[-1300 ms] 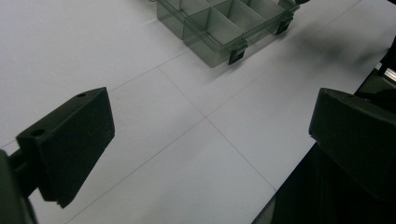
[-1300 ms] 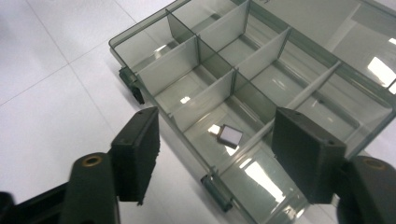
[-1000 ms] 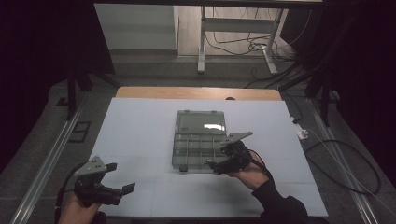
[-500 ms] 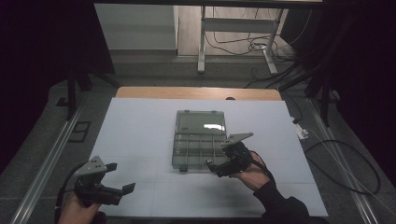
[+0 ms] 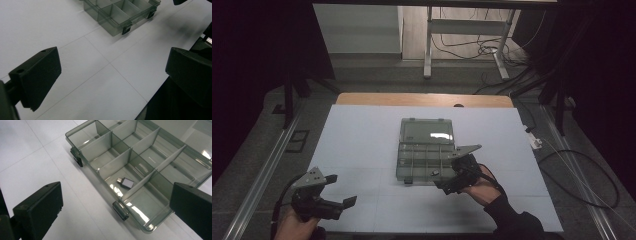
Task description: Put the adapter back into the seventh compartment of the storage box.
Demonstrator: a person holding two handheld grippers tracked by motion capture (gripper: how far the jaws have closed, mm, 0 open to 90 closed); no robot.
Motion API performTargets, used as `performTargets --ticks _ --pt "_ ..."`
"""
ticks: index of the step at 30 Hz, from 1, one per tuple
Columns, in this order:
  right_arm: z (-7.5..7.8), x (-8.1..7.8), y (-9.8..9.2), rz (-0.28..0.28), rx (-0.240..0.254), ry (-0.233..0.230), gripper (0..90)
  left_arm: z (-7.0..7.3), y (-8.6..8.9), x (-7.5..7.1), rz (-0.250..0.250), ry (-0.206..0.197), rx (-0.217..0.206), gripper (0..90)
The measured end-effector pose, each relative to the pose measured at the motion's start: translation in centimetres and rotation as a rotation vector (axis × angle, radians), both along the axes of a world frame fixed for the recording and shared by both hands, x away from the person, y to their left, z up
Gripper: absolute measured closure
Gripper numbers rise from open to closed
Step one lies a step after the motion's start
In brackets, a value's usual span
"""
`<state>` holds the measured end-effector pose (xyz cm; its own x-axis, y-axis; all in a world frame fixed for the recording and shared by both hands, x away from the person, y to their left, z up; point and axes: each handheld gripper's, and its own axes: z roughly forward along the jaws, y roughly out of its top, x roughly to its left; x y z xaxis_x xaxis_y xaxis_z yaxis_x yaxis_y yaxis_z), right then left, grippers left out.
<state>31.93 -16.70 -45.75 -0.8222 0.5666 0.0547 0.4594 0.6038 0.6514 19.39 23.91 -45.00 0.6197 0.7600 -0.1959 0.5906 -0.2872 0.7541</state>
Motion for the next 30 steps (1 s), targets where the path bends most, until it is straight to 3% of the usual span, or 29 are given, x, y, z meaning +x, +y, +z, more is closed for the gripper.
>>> performTargets --ticks 15,30 --pt "0.2 -0.6 -0.7 -0.003 -0.01 -0.012 0.0 0.0 0.0 0.0 0.001 0.0 0.0 0.5" --pt "0.7 -1.3 -2.1 -0.01 -0.001 0.005 0.0 0.0 0.0 0.0 0.0 0.0 0.001 0.5"
